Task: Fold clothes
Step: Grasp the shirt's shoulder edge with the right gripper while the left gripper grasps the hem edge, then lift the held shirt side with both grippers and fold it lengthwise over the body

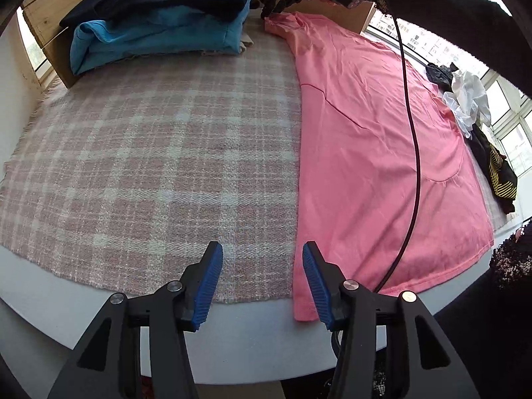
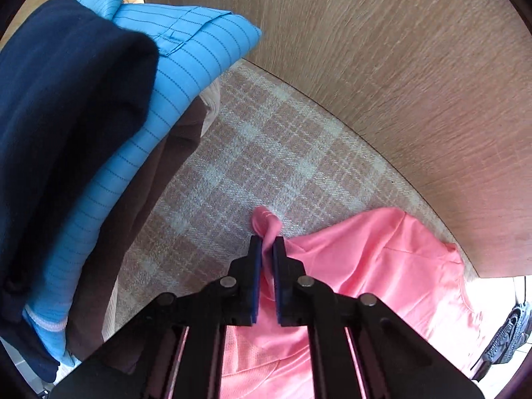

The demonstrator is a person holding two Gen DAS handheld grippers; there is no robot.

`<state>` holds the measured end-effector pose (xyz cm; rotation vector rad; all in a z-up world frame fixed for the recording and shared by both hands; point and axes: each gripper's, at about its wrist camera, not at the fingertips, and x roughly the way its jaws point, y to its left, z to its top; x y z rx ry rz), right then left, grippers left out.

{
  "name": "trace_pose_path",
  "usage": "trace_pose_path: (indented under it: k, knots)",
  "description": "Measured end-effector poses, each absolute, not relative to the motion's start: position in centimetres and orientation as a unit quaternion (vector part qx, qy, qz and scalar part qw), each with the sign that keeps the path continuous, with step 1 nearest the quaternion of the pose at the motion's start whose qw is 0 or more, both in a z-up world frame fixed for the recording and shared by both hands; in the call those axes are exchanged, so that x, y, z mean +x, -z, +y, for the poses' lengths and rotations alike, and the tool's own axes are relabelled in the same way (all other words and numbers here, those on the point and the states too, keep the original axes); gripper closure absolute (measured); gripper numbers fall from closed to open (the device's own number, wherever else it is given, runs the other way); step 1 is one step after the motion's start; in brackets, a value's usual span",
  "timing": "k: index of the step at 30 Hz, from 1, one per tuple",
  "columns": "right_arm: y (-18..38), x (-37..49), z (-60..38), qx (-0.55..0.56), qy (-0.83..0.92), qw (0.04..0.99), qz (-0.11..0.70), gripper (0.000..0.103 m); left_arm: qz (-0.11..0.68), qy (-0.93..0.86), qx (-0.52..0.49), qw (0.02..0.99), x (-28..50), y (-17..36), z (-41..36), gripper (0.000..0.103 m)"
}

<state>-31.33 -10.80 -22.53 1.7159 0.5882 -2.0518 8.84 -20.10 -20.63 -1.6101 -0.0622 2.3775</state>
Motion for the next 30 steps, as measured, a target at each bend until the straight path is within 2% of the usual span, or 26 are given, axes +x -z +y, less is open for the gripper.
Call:
trace_pose_path:
  k: [6, 19, 22, 23, 26, 30]
  knots:
    - [19.5, -30.8, -9.5, 0.593, 0.752, 0.218, 0.188, 0.097, -0.007, -0.812, -0.567, 0.138, 9.4, 21.0, -19.2, 0.055]
    - [14.2, -29.5, -8.0, 0.561, 0.773, 0.229, 0.186, 0.097, -0.040, -0.800, -0.573, 0.175, 13.2, 21.3, -18.4, 0.052]
    - [13.5, -29.2, -7.7, 0.557, 0.775, 0.230, 0.191, 0.097, -0.033, -0.804, -0.568, 0.174, 12.6, 21.4, -18.2, 0.058]
    - [13.3, -29.2, -7.6, 0.556, 0.775, 0.234, 0.192, 0.097, -0.030, -0.804, -0.568, 0.172, 11.6, 21.3, -18.5, 0.064]
    - [13.0, -29.1, -7.1, 0.554, 0.776, 0.233, 0.191, 0.097, -0.021, -0.800, -0.572, 0.178, 10.5, 21.5, -18.2, 0.096]
    - [12.9, -29.1, -6.5, 0.555, 0.776, 0.234, 0.187, 0.097, -0.007, -0.801, -0.571, 0.180, 10.4, 21.5, -17.6, 0.096]
